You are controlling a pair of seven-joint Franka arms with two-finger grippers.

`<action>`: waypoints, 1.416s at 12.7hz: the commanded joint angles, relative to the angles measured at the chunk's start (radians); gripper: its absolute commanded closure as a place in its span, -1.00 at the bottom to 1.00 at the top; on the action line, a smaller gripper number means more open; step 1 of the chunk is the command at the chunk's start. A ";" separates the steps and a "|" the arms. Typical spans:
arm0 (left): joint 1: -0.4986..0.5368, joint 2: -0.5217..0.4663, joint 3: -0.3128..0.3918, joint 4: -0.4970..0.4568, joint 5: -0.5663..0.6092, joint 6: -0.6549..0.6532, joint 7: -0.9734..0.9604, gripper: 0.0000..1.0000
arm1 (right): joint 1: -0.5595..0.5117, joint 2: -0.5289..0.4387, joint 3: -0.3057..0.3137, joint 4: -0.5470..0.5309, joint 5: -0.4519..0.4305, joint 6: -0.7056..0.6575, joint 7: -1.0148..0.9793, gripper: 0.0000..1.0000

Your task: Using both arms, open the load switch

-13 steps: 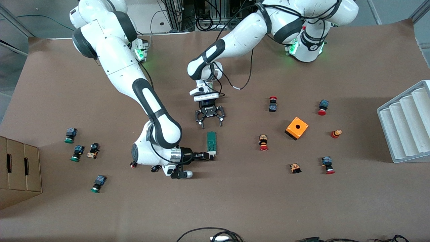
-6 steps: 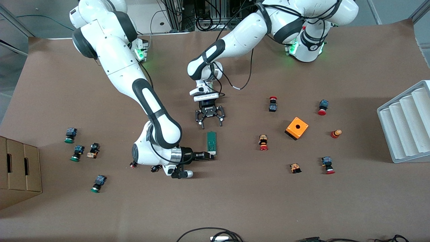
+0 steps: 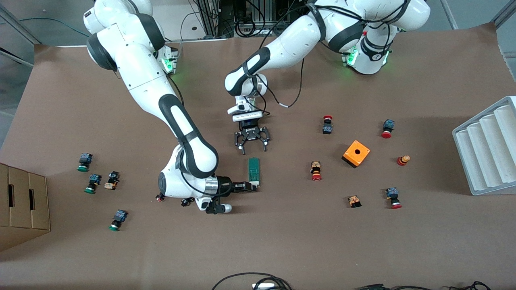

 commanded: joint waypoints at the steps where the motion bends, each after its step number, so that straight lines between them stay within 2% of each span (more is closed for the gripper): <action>1: -0.012 0.054 0.003 0.041 0.005 0.015 -0.002 -1.00 | 0.003 0.000 -0.001 -0.007 0.040 0.000 -0.028 0.45; 8: -0.012 0.052 0.003 0.041 0.003 0.015 -0.004 -1.00 | 0.009 0.000 -0.001 -0.007 0.042 0.001 -0.028 0.57; 11: -0.012 0.054 0.003 0.041 0.003 0.015 -0.002 -1.00 | 0.025 -0.001 -0.001 -0.007 0.097 0.003 -0.028 0.57; 18: -0.012 0.054 0.003 0.041 0.003 0.015 -0.004 -1.00 | 0.029 -0.001 -0.003 -0.007 0.097 0.004 -0.030 0.61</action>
